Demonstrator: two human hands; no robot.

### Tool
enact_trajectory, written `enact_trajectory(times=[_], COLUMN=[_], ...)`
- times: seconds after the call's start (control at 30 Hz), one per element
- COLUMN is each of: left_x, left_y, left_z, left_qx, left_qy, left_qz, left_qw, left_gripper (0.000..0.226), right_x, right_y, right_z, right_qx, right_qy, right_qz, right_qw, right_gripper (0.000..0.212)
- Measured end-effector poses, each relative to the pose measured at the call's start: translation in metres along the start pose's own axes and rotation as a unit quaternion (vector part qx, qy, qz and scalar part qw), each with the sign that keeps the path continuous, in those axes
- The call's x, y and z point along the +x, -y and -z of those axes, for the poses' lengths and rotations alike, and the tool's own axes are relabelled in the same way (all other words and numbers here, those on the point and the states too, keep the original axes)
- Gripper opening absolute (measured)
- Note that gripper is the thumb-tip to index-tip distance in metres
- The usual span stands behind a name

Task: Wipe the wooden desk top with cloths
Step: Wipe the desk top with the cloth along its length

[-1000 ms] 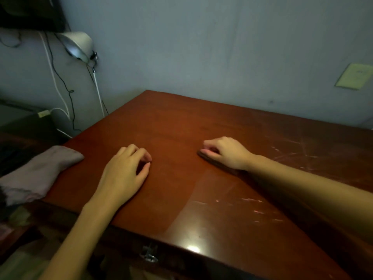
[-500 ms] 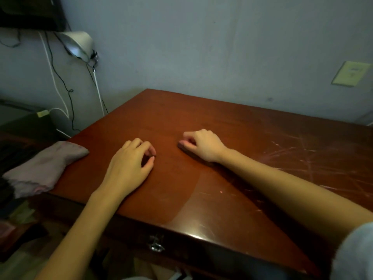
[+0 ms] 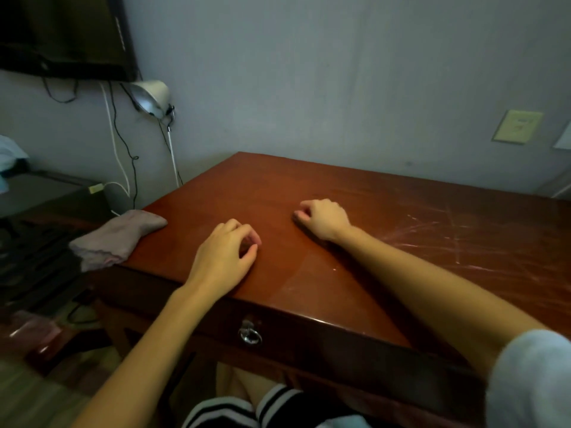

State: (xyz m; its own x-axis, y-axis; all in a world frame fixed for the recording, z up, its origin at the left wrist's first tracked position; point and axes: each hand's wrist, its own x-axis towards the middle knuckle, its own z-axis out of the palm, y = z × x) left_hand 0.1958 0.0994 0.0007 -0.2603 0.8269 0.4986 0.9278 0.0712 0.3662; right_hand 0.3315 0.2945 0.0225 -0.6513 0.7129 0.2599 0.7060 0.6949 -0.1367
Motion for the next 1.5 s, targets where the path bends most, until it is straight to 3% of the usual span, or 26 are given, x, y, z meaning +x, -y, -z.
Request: enact_trajectory(times=[0.13, 0.2, 0.37, 0.53, 0.7, 0.8, 1.0, 1.13, 1.2, 1.37, 1.5], left_x=[-0.003, -0.005, -0.008, -0.004, -0.004, -0.006, -0.007, -0.003, -0.002, -0.005, -0.007], left_y=[-0.003, -0.003, -0.007, -0.006, -0.004, -0.003, -0.005, -0.005, -0.004, 0.000, -0.003], left_z=[-0.005, -0.002, -0.002, -0.003, -0.004, -0.005, -0.005, -0.006, -0.006, -0.007, -0.006], left_qx=[-0.004, -0.009, -0.009, -0.012, 0.005, 0.007, 0.011, 0.009, 0.012, -0.012, 0.017], left_qy=[-0.019, -0.030, -0.036, -0.058, -0.071, -0.075, -0.069, -0.065, -0.066, -0.086, -0.091], left_qz=[0.024, 0.027, 0.024, 0.061, 0.083, 0.083, 0.083, 0.093, 0.093, 0.084, 0.071], left_qw=[1.000, 0.999, 0.999, 0.996, 0.994, 0.994, 0.994, 0.993, 0.993, 0.993, 0.993], left_gripper=[0.008, 0.009, 0.010, 0.008, 0.009, 0.014, 0.017, 0.015, 0.012, 0.009, 0.009], right_x=[-0.053, -0.075, -0.067, -0.038, -0.084, -0.125, -0.107, -0.071, -0.074, -0.136, -0.153], right_y=[0.039, 0.030, -0.008, 0.037, 0.107, 0.106, 0.052, 0.063, 0.088, 0.122, 0.090], right_z=[0.002, 0.014, 0.027, 0.006, 0.004, 0.012, 0.030, 0.012, 0.004, 0.010, 0.028], right_qx=[0.036, 0.033, 0.029, -0.018, -0.001, 0.005, -0.025, -0.006, 0.002, -0.011, -0.043], right_qy=[0.028, 0.043, 0.059, -0.009, -0.007, 0.001, 0.015, -0.022, -0.029, -0.033, -0.016], right_qz=[0.133, 0.153, 0.044, -0.064, 0.026, 0.062, -0.039, -0.105, -0.095, 0.025, -0.012], right_qw=[0.990, 0.987, 0.997, 0.998, 1.000, 0.998, 0.999, 0.994, 0.995, 0.999, 0.999], right_gripper=[0.028, 0.033, 0.029, 0.033, 0.031, 0.026, 0.032, 0.034, 0.033, 0.030, 0.030])
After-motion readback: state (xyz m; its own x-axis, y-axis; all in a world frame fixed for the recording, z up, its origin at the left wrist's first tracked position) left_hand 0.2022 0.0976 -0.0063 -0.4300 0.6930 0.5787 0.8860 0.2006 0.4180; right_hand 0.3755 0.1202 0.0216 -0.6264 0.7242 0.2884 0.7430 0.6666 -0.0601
